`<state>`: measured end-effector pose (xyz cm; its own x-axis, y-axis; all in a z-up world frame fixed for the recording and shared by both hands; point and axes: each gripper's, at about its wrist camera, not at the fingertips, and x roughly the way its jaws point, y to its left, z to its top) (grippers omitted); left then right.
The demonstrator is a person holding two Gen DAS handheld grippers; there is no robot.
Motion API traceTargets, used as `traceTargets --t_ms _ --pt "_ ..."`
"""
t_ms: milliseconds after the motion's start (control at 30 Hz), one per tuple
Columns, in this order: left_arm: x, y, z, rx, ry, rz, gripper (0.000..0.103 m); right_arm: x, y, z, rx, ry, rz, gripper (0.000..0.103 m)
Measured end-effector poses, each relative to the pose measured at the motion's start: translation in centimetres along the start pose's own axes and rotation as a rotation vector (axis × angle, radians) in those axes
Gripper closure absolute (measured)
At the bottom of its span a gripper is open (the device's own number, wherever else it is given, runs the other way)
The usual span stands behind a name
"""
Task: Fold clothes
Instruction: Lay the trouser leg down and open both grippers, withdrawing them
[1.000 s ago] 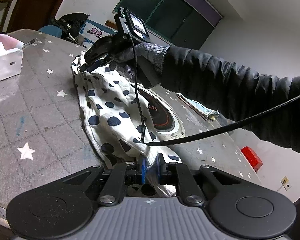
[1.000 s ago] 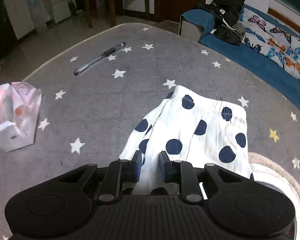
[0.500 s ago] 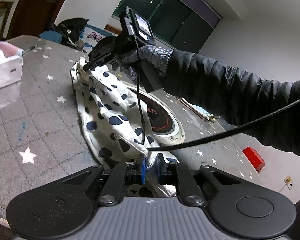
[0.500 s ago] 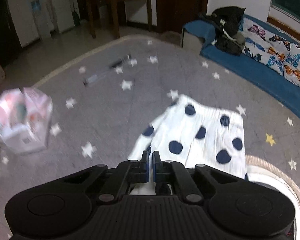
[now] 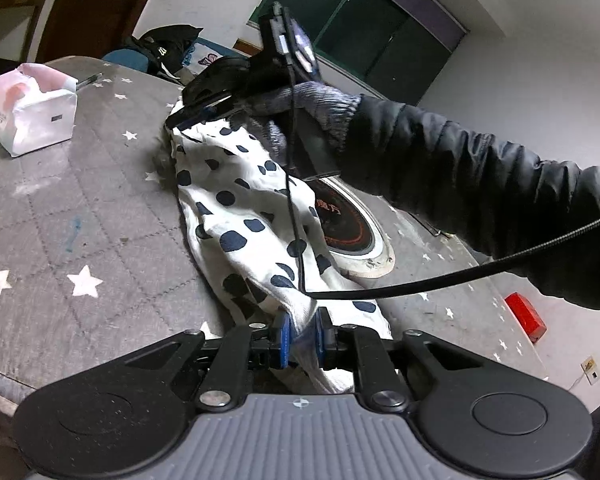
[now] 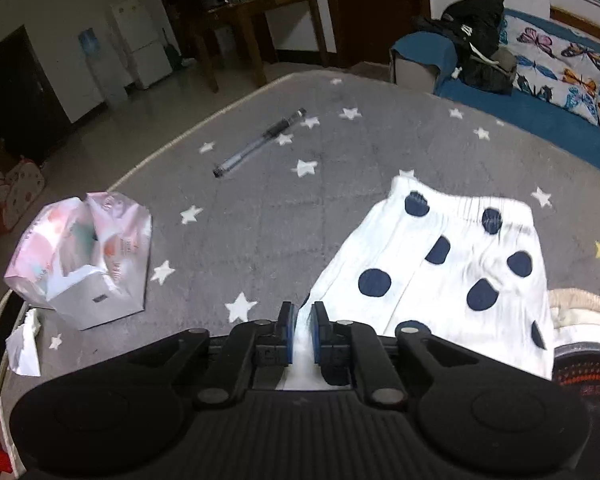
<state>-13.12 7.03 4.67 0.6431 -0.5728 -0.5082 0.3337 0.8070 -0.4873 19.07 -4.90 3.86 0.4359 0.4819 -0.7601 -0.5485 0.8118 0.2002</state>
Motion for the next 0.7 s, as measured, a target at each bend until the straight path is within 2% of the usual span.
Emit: traceTargets --t_ms 100,233,267,333,533,700 --pt "-0.1 0.1 -0.1 0.007 0.007 0.004 0.085 -2.2 0.0 0.2 -0.020 -0.028 -0.014 0.084" --pt "-0.5 -0.2 -0.5 0.022 0.013 0.004 0.084 -5.0 -1.4 -0.6 -0.030 -0.036 -0.050 0.083" --pt "-0.6 -0.3 -0.5 0.027 0.014 0.004 0.081 -5.7 -1.9 -1.1 -0.029 -0.034 -0.062 0.083" --pt "-0.8 -0.5 -0.6 0.036 0.014 0.002 0.077 -6.8 -3.1 -2.6 -0.022 -0.020 -0.083 0.083" --pt "-0.4 -1.7 -0.9 0.068 0.033 -0.001 0.077 -9.3 -5.6 -8.7 -0.021 0.024 -0.124 0.083" --pt "-0.2 -2.4 -1.3 0.101 0.068 0.040 0.077 -12.2 -7.5 -12.6 0.012 -0.011 -0.114 0.082"
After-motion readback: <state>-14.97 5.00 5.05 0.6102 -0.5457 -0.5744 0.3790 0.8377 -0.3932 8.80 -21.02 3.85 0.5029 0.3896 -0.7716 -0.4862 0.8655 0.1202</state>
